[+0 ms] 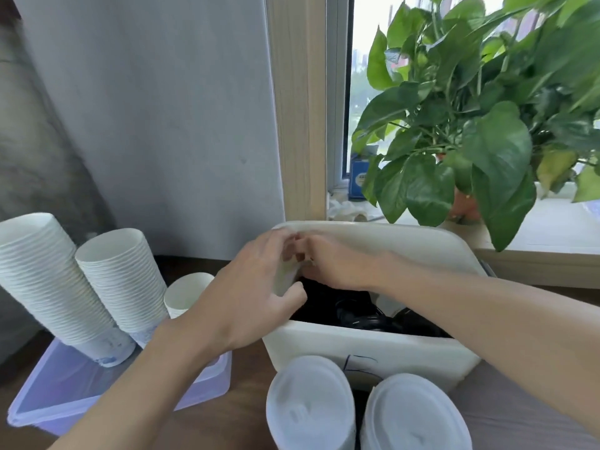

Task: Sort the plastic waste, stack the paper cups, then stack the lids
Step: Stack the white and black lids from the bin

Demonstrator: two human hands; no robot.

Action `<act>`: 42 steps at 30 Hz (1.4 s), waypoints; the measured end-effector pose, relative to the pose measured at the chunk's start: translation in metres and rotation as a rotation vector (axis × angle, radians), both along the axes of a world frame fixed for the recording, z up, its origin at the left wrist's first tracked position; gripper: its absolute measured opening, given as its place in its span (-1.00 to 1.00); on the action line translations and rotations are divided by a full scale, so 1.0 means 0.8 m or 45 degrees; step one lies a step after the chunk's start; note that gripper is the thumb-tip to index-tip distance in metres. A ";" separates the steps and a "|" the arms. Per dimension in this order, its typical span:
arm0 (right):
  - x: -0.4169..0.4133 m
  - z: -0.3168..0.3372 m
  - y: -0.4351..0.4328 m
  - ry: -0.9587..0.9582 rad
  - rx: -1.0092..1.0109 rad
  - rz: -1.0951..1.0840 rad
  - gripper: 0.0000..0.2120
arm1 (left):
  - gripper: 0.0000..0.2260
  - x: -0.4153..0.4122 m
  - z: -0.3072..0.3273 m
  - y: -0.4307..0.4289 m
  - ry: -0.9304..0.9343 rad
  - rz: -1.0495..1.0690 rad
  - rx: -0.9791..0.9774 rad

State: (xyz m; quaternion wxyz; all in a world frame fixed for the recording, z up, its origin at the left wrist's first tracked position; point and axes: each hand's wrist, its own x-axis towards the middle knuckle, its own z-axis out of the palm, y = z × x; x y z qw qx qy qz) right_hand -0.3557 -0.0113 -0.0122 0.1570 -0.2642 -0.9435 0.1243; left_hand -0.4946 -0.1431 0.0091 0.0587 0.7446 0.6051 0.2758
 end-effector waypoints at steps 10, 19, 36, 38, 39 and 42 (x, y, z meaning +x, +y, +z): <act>0.062 0.069 -0.012 0.421 0.076 -0.232 -0.92 | -0.41 0.007 0.025 0.037 -0.217 -0.034 -0.041; 0.119 0.081 -0.044 0.660 -0.160 -0.339 -0.95 | -0.10 0.042 0.025 0.058 -0.255 -0.371 -0.211; 0.134 0.027 -0.020 -0.242 -0.248 -0.791 -0.61 | -0.18 0.042 0.012 0.060 -0.023 -0.148 -0.081; 0.127 0.017 -0.019 -0.396 -0.357 -0.792 -0.60 | -0.19 0.042 0.009 0.059 0.035 -0.113 -0.078; 0.124 0.014 -0.018 -0.464 -0.389 -0.795 -0.60 | -0.20 0.043 0.009 0.058 0.061 -0.100 -0.079; 0.118 0.005 -0.015 -0.569 -0.406 -0.790 -0.57 | -0.20 0.043 0.006 0.060 0.062 -0.082 -0.079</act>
